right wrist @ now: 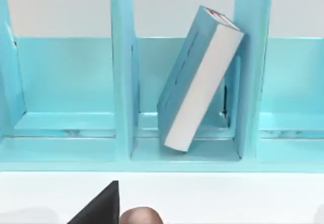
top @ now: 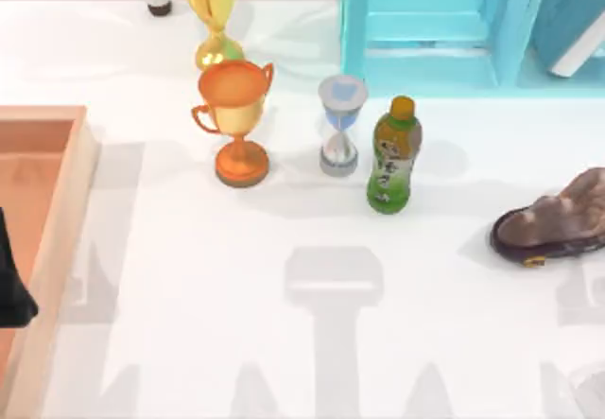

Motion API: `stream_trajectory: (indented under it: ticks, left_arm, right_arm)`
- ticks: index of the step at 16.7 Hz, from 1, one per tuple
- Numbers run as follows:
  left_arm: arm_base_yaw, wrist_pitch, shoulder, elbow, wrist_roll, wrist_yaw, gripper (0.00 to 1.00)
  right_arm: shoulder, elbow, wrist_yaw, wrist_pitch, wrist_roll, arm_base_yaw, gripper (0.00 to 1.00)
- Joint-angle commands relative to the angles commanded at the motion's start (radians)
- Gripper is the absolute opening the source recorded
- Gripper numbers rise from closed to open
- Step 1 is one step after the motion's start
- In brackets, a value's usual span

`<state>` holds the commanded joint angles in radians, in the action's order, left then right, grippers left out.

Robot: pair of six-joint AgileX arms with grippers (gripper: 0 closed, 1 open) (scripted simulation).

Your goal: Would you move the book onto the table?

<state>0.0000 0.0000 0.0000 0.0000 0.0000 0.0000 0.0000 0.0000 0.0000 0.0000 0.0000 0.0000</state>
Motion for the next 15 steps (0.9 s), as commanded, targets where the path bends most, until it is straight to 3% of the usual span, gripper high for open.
stream_trajectory:
  ticks: [7,15]
  left_arm:
    - [0.000,0.000,0.000,0.000,0.000,0.000,1.00]
    - [0.000,0.000,0.000,0.000,0.000,0.000,1.00]
  right_arm:
    - [0.157,0.072,-0.003,0.134,0.041,-0.012,1.00]
    - [0.923,0.345,-0.032,0.630,0.184,-0.032,1.00]
